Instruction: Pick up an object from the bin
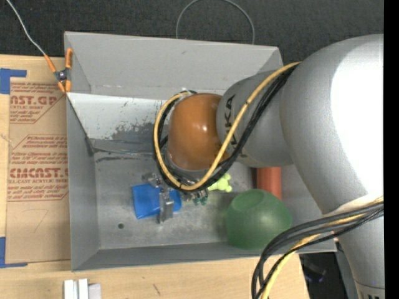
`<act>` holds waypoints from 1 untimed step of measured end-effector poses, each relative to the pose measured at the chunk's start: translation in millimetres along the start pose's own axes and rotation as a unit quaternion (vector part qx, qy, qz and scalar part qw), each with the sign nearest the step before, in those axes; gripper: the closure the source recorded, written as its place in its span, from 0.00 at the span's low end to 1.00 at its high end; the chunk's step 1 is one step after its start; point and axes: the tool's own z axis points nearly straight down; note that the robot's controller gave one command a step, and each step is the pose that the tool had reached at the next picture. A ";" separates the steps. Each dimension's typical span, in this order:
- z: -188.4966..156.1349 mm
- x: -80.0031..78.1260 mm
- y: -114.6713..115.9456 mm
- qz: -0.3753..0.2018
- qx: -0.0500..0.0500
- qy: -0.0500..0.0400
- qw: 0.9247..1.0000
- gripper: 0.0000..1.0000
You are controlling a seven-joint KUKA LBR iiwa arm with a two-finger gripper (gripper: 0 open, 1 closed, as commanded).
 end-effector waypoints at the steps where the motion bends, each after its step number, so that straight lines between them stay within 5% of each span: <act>1: 0.0 0.0 0.1 0.000 0.000 0.000 1.000 1.00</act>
Offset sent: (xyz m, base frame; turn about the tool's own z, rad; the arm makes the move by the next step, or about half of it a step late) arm 0.0000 0.0000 0.0000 0.0000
